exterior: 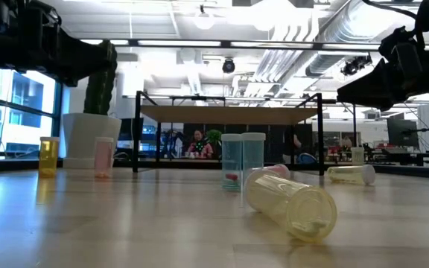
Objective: Pick and place medicine bottles onto shelf by color
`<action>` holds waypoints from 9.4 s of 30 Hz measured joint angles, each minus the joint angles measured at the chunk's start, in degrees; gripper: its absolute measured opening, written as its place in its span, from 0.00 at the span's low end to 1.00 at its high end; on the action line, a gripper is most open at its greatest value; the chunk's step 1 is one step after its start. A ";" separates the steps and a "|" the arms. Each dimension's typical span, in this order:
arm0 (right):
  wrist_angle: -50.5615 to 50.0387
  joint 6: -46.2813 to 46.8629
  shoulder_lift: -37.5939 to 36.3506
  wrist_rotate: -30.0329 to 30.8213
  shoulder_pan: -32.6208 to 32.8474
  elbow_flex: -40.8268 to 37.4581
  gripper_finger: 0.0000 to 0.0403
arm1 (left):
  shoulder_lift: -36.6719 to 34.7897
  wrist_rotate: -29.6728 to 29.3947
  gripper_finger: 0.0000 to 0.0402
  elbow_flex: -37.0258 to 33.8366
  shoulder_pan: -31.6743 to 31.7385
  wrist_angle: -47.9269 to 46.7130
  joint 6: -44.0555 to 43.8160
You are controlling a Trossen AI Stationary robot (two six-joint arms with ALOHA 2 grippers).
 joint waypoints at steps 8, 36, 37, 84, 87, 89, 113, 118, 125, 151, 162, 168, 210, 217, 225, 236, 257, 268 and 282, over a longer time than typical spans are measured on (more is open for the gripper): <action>0.00 0.00 0.00 0.00 0.00 0.00 0.44 | 0.01 -0.01 0.59 0.00 -0.01 0.00 0.00; 9.69 7.56 -0.01 -3.49 -0.02 0.00 0.44 | 0.01 -0.66 0.59 0.00 0.01 -0.04 -4.17; 10.18 7.74 0.01 -3.51 -0.02 -0.02 0.44 | 0.01 -0.66 0.59 0.00 0.01 -0.04 -4.69; 4.19 1.04 66.38 -13.11 14.28 41.50 0.63 | 0.34 -1.36 0.59 2.36 0.01 11.30 0.00; 4.18 1.49 69.02 -13.05 14.28 42.41 0.63 | 0.34 -1.36 0.59 2.36 0.01 11.30 -0.01; 4.22 1.47 70.54 -12.98 14.25 42.86 0.63 | 0.34 -1.36 0.59 2.36 0.01 11.31 -0.01; 9.77 5.73 83.03 -13.83 14.25 42.95 0.63 | 0.36 -2.64 0.59 2.36 -0.01 10.60 -0.04; 11.62 6.59 84.62 -14.07 14.25 42.95 0.63 | 0.36 -2.64 0.59 2.36 0.01 10.57 -0.04; 12.58 7.72 85.93 -14.05 14.51 42.95 0.63 | 0.36 -2.64 0.59 2.36 -0.02 10.39 -0.04; 12.89 8.06 85.91 -14.58 14.50 42.95 0.34 | 0.36 -2.64 0.59 2.36 0.01 10.23 -0.04; 12.83 7.50 85.86 -16.19 14.52 42.95 0.25 | 0.36 -2.65 0.59 2.36 0.01 10.25 -0.04; 10.73 7.24 83.62 -19.28 14.51 42.93 0.26 | 0.36 -2.65 0.59 2.36 -0.01 10.25 -0.04; -24.31 -2.47 47.40 -10.24 -36.12 60.49 0.26 | 0.39 -5.66 0.59 2.36 0.01 10.23 0.05; -26.27 -0.91 53.58 -12.11 -39.50 63.20 0.26 | 0.39 -5.64 0.59 2.36 0.01 10.23 0.10; -26.27 0.38 60.22 -14.29 -41.49 63.52 0.26 | 0.39 -5.64 0.59 2.36 0.01 10.23 0.51; -22.58 1.38 66.06 -15.99 -41.89 63.52 0.26 | 0.39 -5.64 0.59 2.36 0.01 10.21 0.51; -25.91 4.27 70.20 -17.68 -43.45 66.19 0.26 | 0.38 -5.64 0.59 2.36 0.01 10.21 0.10; -26.17 3.94 71.88 -17.21 -43.45 66.20 0.26 | 0.39 -5.62 0.59 2.36 0.01 10.19 0.01; -26.96 2.54 71.94 -17.04 -43.45 65.97 0.41 | 0.39 -5.63 0.59 2.36 0.02 10.21 0.03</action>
